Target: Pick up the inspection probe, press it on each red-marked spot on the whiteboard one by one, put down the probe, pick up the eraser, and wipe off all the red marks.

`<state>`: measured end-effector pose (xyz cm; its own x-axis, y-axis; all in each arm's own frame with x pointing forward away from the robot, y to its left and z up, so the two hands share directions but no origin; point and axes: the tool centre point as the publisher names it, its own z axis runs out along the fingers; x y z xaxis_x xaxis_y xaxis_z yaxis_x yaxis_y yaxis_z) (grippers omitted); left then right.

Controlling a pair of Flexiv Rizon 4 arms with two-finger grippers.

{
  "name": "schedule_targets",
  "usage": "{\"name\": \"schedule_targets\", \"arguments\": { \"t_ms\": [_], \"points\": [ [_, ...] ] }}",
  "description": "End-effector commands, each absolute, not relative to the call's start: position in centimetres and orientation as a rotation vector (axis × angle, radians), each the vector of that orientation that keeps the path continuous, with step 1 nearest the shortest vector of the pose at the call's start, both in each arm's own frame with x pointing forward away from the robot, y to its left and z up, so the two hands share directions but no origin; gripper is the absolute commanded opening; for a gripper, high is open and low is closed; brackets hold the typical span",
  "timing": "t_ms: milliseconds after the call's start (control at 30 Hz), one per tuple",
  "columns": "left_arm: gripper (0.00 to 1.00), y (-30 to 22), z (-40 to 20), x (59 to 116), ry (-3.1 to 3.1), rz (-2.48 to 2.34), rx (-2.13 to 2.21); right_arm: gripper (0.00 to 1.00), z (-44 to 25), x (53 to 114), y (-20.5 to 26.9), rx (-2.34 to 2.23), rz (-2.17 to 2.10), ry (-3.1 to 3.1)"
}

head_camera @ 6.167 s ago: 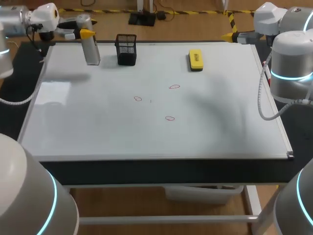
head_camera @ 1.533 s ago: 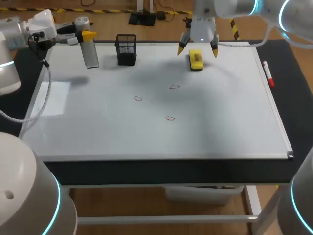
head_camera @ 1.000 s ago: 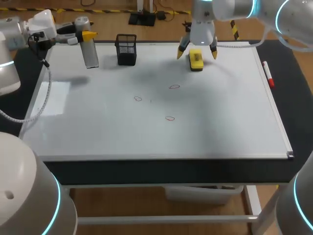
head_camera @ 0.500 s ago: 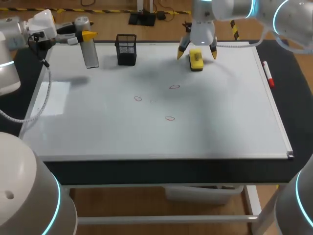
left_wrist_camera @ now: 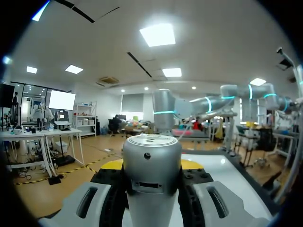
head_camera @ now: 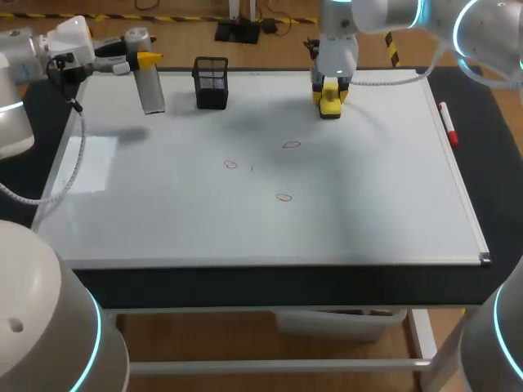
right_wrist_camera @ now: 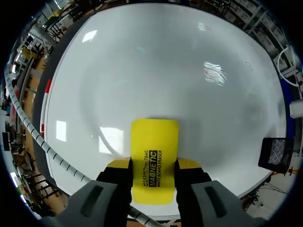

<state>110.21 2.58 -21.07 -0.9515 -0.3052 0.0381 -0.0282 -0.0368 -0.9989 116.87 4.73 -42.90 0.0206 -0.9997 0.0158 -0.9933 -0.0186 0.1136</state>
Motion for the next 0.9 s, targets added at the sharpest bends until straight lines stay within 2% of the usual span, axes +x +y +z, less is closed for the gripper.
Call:
{"name": "schedule_targets", "arguments": {
  "t_ms": [33,400,900],
  "points": [
    [0.00,2.5,-21.0,110.1,2.030,-2.099,-0.359,0.00,-41.6,116.0,4.4,2.176,-0.076,-2.149],
    [0.00,2.5,-21.0,110.1,2.030,-2.099,-0.359,0.00,-39.8,114.2,2.7,2.143,-0.041,-2.248],
    [0.00,2.5,-21.0,110.1,2.030,-2.099,-0.359,0.00,-37.9,109.4,-2.9,1.989,0.029,-2.423]
  ]
}}
